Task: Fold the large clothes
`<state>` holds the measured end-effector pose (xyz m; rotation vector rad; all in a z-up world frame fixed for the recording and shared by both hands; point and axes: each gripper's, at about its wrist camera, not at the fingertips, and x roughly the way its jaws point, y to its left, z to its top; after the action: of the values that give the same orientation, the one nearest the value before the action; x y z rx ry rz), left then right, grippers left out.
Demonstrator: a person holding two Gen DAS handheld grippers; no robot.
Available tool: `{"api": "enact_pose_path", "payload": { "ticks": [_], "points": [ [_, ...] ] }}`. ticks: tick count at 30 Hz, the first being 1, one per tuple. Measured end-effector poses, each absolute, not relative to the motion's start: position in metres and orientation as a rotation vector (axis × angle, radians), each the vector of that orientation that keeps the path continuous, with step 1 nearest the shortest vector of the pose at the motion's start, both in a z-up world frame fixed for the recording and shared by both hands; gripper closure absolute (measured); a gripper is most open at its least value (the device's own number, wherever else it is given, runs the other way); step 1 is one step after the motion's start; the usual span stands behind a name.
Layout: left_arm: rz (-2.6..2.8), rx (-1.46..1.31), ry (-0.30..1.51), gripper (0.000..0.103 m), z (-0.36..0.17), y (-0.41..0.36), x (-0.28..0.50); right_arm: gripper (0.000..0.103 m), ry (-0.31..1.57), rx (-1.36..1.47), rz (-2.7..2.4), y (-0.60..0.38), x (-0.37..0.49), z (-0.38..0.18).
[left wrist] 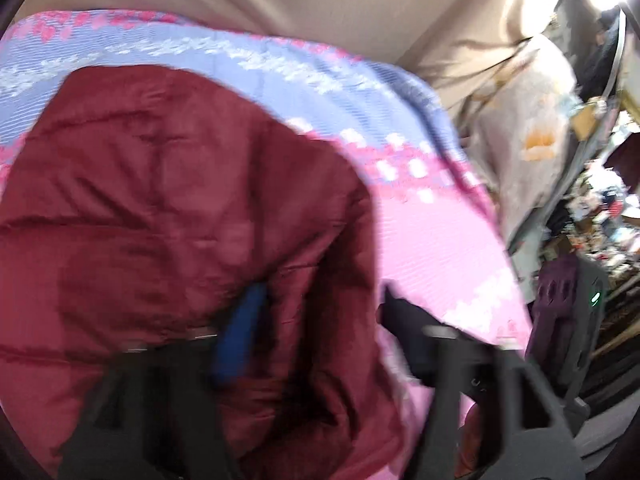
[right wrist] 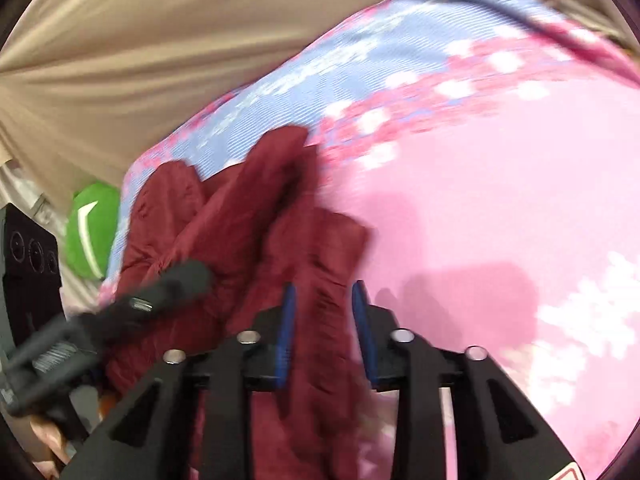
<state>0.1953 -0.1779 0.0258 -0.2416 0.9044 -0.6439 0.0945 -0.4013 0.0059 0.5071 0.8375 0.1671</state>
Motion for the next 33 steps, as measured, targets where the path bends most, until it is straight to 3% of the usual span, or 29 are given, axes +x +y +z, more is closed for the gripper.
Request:
{"api": "enact_pose_path", "payload": {
  "ticks": [3, 6, 11, 16, 24, 25, 26, 28, 33],
  "points": [
    [-0.72, -0.289, 0.871, 0.011, 0.047, -0.167, 0.176, 0.072, 0.803, 0.52, 0.139, -0.417, 0.071, 0.013],
    [-0.791, -0.342, 0.817, 0.008, 0.079, -0.141, 0.161, 0.069, 0.736, 0.531, 0.153, -0.421, 0.049, 0.033],
    [-0.596, -0.451, 0.692, 0.005, 0.114, -0.049, 0.152, 0.031, 0.599, 0.445, 0.303, -0.375, 0.033, 0.079],
    [-0.35, -0.46, 0.704, 0.005, 0.093, 0.005, 0.148, 0.026, 0.607, 0.328, 0.464, -0.305, 0.017, 0.097],
    [-0.307, -0.343, 0.795, 0.005, 0.055, 0.012, 0.13, 0.025, 0.6, 0.12, 0.483, -0.229, -0.003, 0.094],
    [-0.305, -0.335, 0.798, 0.005, 0.053, 0.009, 0.129, 0.031, 0.614, 0.106, 0.463, -0.226, -0.001, 0.09],
    [-0.308, -0.33, 0.805, 0.005, 0.05, 0.007, 0.127, 0.055, 0.634, 0.093, 0.423, -0.225, 0.005, 0.084],
    [-0.329, -0.331, 0.815, 0.005, 0.048, 0.001, 0.126, 0.09, 0.686, 0.113, 0.363, -0.233, 0.016, 0.068],
    [-0.37, -0.261, 0.799, 0.006, 0.051, -0.022, 0.115, 0.096, 0.689, 0.358, 0.309, -0.305, 0.001, 0.044]
  ]
}}
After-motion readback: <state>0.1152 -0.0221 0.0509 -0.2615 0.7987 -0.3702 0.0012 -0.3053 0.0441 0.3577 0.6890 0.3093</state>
